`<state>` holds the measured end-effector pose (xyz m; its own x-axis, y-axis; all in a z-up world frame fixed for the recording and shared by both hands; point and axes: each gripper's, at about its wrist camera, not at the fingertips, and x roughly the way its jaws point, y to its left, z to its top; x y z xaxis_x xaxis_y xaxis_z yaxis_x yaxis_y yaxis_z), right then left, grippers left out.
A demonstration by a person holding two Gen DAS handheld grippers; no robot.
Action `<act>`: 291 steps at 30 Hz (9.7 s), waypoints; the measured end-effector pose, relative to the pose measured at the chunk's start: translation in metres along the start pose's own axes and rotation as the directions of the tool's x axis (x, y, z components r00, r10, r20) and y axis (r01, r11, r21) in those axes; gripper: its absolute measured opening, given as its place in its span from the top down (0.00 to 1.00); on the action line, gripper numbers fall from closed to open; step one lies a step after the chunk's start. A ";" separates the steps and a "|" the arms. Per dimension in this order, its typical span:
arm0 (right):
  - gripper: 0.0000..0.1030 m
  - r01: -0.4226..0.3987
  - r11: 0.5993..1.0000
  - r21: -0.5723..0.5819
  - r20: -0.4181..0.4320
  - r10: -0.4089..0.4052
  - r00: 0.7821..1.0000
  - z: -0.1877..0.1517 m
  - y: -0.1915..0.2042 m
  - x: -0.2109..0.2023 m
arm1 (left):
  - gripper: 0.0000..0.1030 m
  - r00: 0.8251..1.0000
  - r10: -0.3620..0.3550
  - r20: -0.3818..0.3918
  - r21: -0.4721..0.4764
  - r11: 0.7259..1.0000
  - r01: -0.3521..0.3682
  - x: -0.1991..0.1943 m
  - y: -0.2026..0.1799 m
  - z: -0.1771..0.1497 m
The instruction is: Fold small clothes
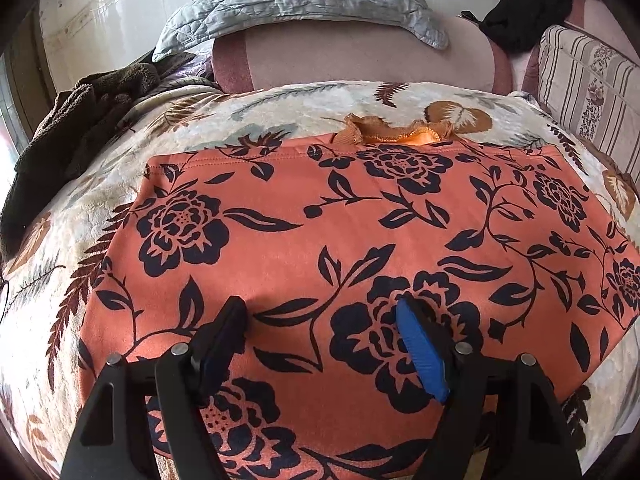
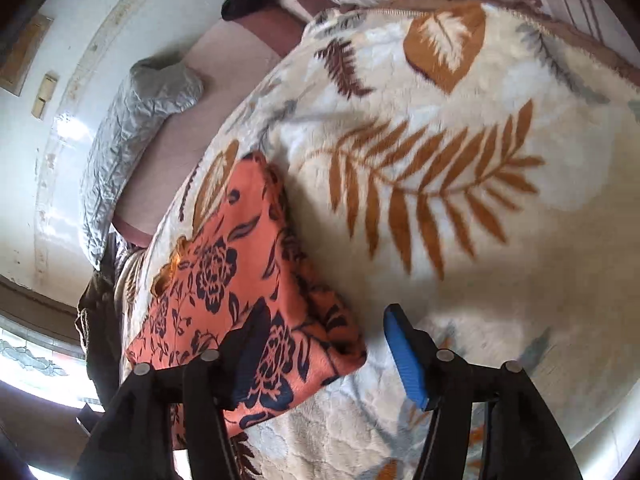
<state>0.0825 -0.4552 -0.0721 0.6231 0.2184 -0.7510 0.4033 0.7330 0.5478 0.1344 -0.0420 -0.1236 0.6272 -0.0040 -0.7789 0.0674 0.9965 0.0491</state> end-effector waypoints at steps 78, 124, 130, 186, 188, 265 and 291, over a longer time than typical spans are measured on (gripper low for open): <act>0.42 -0.160 0.957 0.242 0.007 0.163 0.987 -0.056 -0.002 0.022 | 0.24 0.998 -0.066 -0.015 -0.140 0.988 0.063 -0.018 0.024 0.001; 0.91 -0.103 0.697 -0.710 -0.070 0.076 0.995 -0.200 0.366 0.059 | 0.25 0.989 0.122 0.080 -0.722 0.691 -0.027 -0.065 0.296 -0.043; 0.91 -0.104 0.613 -0.783 -0.129 0.002 0.992 -0.255 0.360 0.091 | 0.25 0.992 0.096 0.084 -0.723 0.690 -0.006 -0.063 0.298 -0.040; 0.17 -0.428 0.902 -0.049 -0.304 0.395 0.867 -0.093 0.173 0.069 | 0.41 0.987 -0.149 0.066 -0.299 0.940 0.162 -0.055 0.156 -0.002; 0.17 -0.430 0.903 0.021 -0.362 0.407 0.839 -0.083 0.174 0.099 | 0.41 0.995 -0.098 0.016 -0.270 0.958 0.099 -0.034 0.148 -0.002; 0.18 -0.505 0.800 -0.325 -0.292 0.423 0.858 -0.096 0.224 0.072 | 0.68 0.918 -0.392 -0.065 -0.519 0.799 0.304 -0.006 0.201 -0.044; 0.15 -0.363 0.922 -0.133 -0.446 0.272 0.853 -0.057 0.219 0.138 | 0.36 0.981 -0.191 0.018 -0.410 0.894 0.182 -0.016 0.180 0.021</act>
<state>0.2184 -0.2276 -0.0767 0.3416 0.6729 -0.6561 0.0562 0.6822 0.7290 0.1529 0.1360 -0.0884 0.6165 -0.1962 -0.7625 -0.1440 0.9240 -0.3541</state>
